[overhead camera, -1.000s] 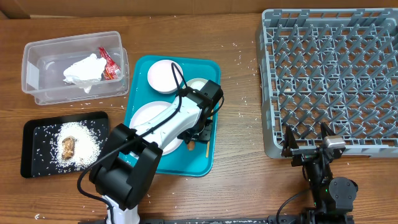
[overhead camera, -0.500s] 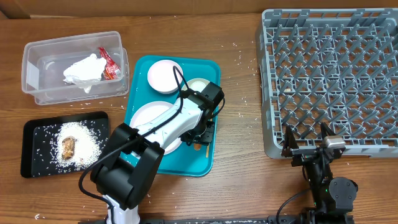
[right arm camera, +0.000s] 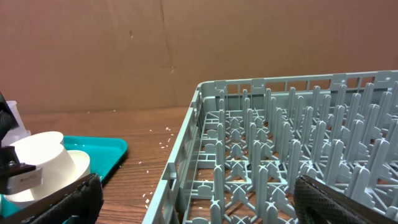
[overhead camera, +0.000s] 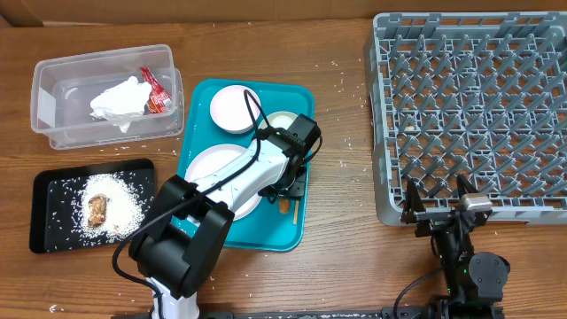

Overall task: Sort waste into correct bins and load items into the dishwasher
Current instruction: 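Close the left gripper on the brown stick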

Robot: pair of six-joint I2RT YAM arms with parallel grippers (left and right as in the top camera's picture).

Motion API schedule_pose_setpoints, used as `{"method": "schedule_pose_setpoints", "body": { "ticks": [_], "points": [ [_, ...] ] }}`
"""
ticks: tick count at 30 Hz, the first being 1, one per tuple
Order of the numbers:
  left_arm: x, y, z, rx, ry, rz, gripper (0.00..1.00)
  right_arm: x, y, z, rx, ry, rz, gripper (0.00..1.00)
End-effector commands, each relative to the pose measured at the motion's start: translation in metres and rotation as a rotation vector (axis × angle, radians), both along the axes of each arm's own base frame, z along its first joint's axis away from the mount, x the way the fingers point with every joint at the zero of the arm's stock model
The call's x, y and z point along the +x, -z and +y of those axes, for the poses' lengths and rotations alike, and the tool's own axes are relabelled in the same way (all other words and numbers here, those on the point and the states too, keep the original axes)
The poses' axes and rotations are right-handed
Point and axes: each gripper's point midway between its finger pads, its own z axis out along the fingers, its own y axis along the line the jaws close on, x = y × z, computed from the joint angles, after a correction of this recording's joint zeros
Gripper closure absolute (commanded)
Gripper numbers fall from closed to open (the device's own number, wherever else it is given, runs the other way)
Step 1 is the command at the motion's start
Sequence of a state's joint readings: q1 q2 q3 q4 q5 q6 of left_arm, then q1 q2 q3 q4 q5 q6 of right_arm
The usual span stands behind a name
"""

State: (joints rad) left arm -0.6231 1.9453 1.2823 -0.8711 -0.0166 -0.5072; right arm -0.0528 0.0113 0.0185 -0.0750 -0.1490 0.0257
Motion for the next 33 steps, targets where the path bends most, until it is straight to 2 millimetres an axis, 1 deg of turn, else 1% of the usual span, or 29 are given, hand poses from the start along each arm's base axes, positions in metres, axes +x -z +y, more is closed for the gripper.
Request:
{"method": "schedule_pose_setpoints", "body": {
  "ticks": [1,9,14,18,21,23,26,28,33],
  "points": [
    [-0.001,0.006,0.002,0.019,-0.028,-0.001,0.51,0.001,0.004,-0.003,-0.004,0.015,0.005,0.0],
    [0.0,0.006,0.001,0.015,-0.043,-0.002,0.53,0.001,0.004,-0.003,-0.004,0.015,0.005,0.0],
    [-0.009,0.011,0.001,0.001,-0.05,0.033,0.55,0.001,0.004,-0.003,-0.004,0.014,0.005,0.0],
    [-0.017,0.015,0.003,0.004,-0.06,0.058,0.6,0.001,0.004,-0.003,-0.004,0.014,0.005,0.0],
    [-0.019,0.015,0.0,-0.013,-0.06,0.072,0.67,0.001,0.004,-0.003,-0.004,0.015,0.005,0.0],
    [-0.021,0.015,-0.002,-0.027,-0.059,0.081,0.68,0.001,0.004,-0.003,-0.004,0.015,0.005,0.0],
    [-0.021,0.011,-0.002,-0.022,-0.059,0.09,0.68,0.001,0.004,-0.003,-0.004,0.014,0.005,0.0],
    [-0.022,0.006,-0.002,-0.016,-0.059,0.097,0.73,0.001,0.004,-0.003,-0.004,0.015,0.005,0.0],
    [-0.021,-0.011,-0.002,-0.003,-0.06,0.114,0.73,0.001,0.004,-0.003,-0.003,0.015,0.005,0.0]
  ]
}}
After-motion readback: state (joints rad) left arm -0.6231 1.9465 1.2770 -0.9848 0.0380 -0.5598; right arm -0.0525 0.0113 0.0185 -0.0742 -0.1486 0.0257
